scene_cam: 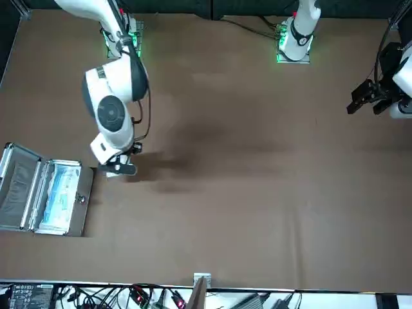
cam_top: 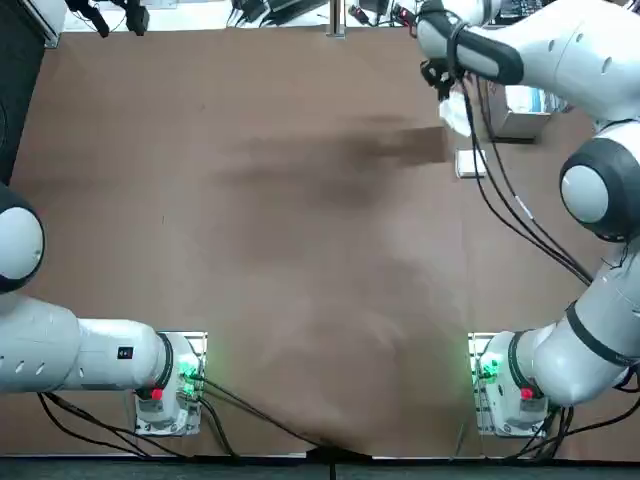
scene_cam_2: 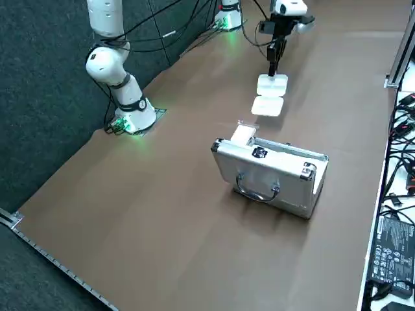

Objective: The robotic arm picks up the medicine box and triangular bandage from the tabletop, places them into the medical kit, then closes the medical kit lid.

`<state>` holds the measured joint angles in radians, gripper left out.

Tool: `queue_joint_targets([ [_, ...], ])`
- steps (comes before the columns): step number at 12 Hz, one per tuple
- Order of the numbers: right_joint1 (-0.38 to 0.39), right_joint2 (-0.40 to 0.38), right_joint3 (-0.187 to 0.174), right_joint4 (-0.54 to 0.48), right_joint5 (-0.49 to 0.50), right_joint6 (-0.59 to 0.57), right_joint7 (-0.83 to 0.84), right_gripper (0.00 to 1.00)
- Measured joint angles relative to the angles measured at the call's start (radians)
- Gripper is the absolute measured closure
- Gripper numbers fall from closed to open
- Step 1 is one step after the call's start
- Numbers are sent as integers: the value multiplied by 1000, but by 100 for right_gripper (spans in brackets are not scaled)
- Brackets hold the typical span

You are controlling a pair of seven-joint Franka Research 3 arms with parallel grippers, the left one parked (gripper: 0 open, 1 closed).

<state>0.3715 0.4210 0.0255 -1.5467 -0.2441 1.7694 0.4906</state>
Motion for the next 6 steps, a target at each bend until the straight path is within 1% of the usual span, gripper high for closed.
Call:
queue_joint_targets([
  [3,-50,0,-1,71,-38,-47,-200,99],
  [6,-97,0,-2,85,-83,-50,-414,99],
])
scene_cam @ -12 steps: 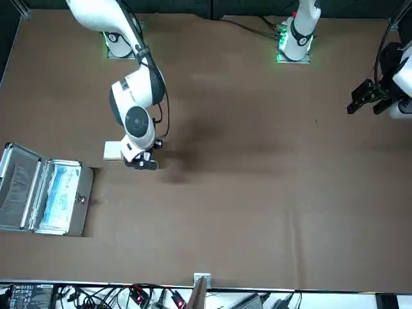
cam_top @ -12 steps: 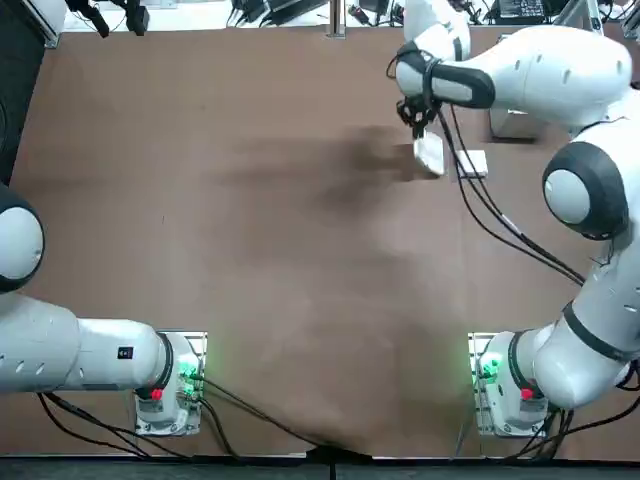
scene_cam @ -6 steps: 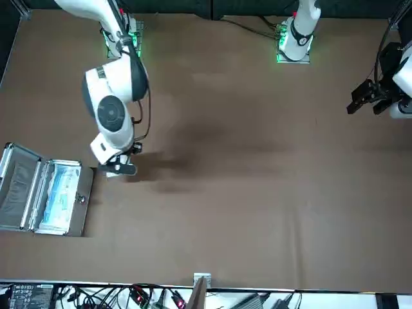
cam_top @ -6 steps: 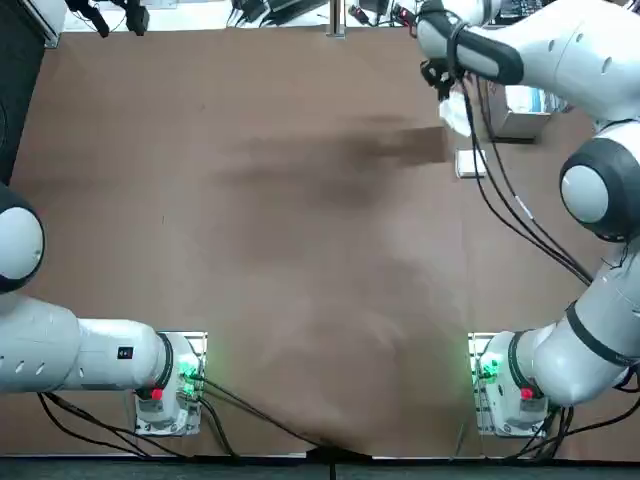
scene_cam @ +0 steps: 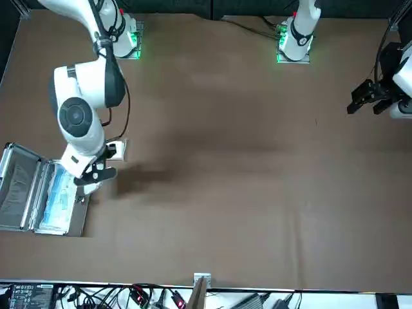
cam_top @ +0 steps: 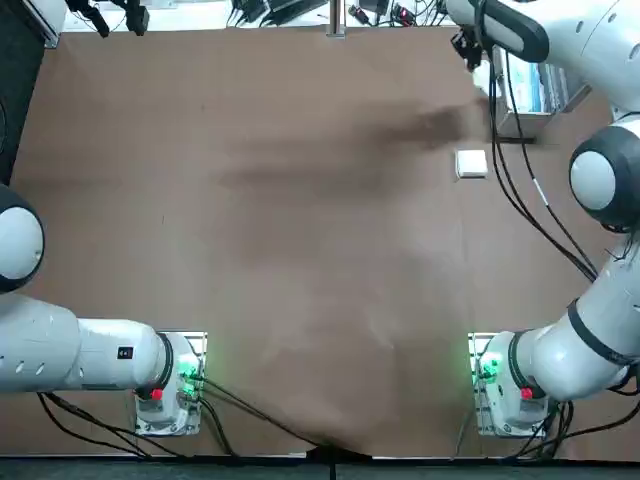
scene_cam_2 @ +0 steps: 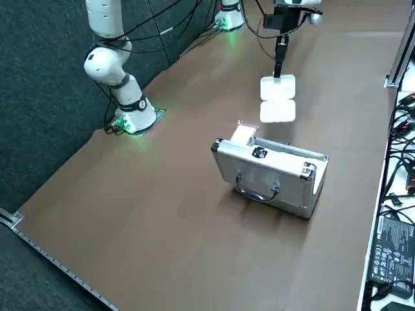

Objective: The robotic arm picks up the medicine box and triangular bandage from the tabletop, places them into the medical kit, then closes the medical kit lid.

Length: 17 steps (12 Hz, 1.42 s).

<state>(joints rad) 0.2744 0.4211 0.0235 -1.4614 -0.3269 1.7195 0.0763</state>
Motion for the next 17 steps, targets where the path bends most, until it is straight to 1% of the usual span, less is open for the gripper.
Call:
queue_joint_targets([
  [4,-76,1,-1,2,-68,22,-295,99],
  [6,-120,-1,-2,5,-74,47,-457,99],
  [7,-167,-1,-2,5,-75,76,-622,99],
  [11,-246,-1,-2,-16,-75,168,-928,99],
  [14,-298,-5,-2,-77,-75,278,-1083,99],
  [17,-338,-27,-2,-162,-75,382,-1163,99],
])
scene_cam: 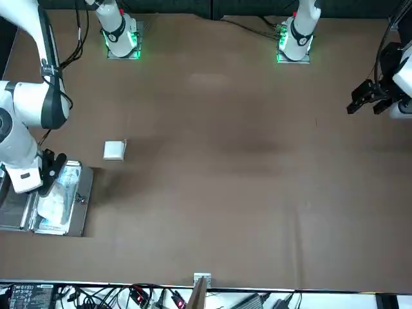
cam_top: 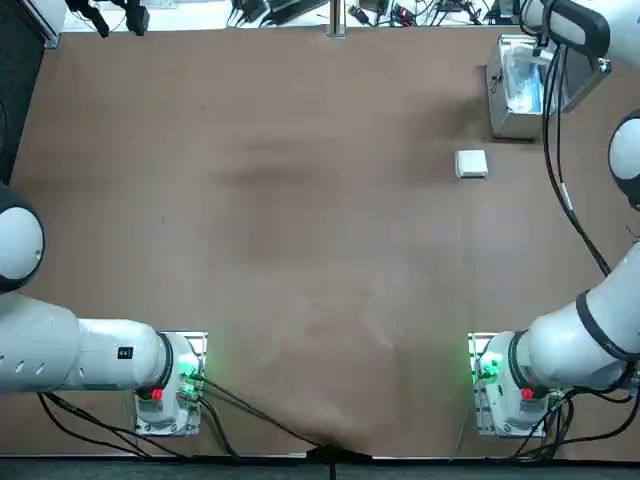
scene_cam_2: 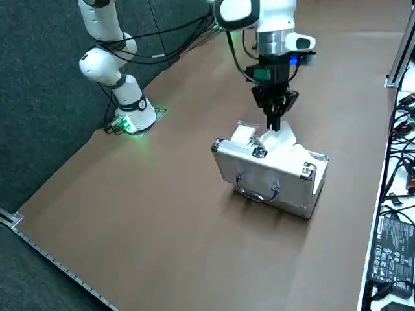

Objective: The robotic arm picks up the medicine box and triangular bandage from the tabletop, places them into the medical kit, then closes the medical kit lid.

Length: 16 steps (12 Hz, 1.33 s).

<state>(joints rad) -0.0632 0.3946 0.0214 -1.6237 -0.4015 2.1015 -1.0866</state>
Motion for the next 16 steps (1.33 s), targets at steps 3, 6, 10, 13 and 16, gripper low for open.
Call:
queue_joint_targets([
  [3,-25,-27,0,-79,0,83,-49,99],
  [6,-55,-63,0,-172,0,179,-98,99],
  [10,-96,-131,0,-319,0,271,-113,99],
  [13,-116,-159,1,-380,0,309,-122,99],
  [16,-135,-166,1,-406,0,330,-142,98],
])
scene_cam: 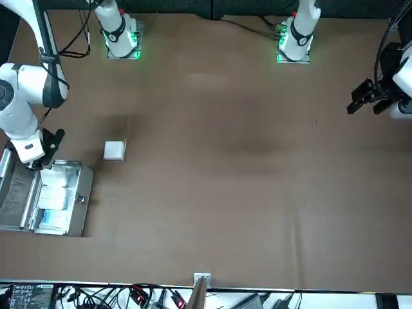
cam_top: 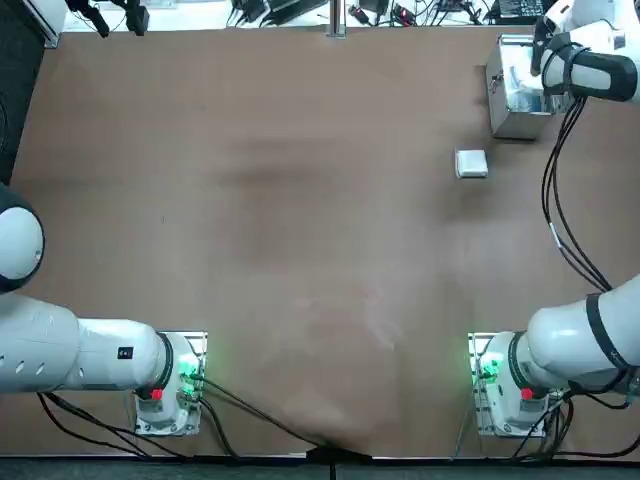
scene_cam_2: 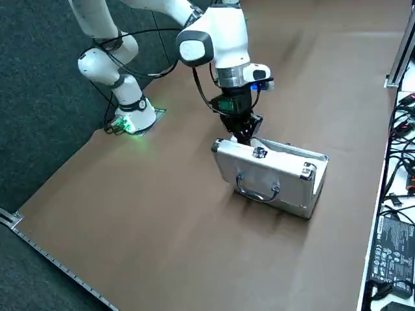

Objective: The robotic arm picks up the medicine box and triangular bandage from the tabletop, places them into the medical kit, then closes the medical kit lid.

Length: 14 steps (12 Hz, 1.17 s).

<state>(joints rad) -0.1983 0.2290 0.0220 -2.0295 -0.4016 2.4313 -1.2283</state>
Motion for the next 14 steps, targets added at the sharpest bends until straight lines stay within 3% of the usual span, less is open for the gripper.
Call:
queue_joint_targets([
  [4,-1,0,1,-12,0,1,-2,98],
  [5,-2,0,1,-14,0,1,-2,94],
  [10,-7,-1,1,-15,0,1,-1,39],
  [12,-7,-2,2,-14,0,1,0,39],
  [14,-8,1,2,-15,0,1,1,45],
])
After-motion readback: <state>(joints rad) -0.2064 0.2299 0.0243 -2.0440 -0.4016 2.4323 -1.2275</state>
